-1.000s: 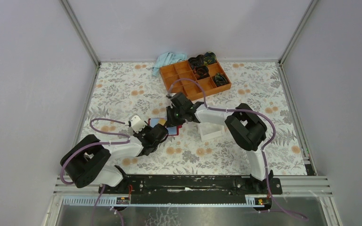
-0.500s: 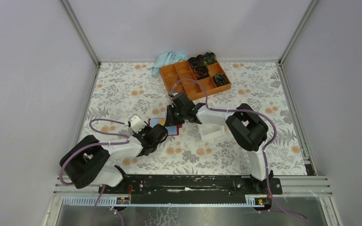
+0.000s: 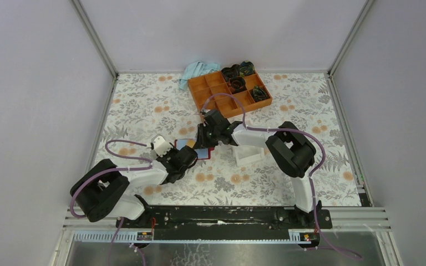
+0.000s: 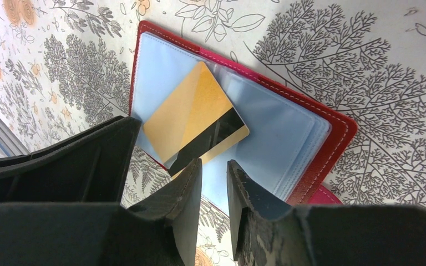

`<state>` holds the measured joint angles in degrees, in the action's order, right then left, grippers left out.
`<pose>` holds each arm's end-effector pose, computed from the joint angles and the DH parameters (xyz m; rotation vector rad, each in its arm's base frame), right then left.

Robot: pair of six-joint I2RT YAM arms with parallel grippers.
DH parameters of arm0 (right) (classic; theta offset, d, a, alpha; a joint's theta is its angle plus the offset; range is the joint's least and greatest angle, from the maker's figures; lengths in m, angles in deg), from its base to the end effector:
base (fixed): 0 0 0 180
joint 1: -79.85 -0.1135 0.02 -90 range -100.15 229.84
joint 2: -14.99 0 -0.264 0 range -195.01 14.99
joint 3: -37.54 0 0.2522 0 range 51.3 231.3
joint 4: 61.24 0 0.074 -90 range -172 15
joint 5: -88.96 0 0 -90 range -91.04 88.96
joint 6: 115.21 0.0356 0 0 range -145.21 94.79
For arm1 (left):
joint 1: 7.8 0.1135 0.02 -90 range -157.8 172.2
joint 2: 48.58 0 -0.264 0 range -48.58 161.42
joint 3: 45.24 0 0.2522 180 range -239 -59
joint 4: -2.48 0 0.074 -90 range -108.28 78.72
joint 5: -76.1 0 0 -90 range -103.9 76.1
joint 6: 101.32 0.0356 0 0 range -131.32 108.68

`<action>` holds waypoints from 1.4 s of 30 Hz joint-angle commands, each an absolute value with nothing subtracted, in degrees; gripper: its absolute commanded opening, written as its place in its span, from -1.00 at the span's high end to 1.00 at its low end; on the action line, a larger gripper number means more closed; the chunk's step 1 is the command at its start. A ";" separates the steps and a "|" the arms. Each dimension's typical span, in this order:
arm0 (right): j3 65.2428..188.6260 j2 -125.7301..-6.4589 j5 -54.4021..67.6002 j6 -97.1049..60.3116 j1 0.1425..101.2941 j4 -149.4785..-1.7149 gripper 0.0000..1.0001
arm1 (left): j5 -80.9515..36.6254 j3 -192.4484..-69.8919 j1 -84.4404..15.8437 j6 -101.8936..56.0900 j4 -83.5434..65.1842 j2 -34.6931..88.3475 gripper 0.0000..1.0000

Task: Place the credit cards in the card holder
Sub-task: Insert the credit card into the card holder.

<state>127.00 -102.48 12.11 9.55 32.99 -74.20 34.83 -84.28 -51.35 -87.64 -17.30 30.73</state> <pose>0.2994 0.3313 0.1580 -0.3892 2.4413 0.9512 0.1722 -0.1268 0.1254 -0.8617 2.0016 -0.0100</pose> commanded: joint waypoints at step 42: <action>130.17 -108.29 19.38 12.86 36.15 -67.40 0.62 | 34.18 -83.41 -51.21 -87.52 -18.58 30.52 0.25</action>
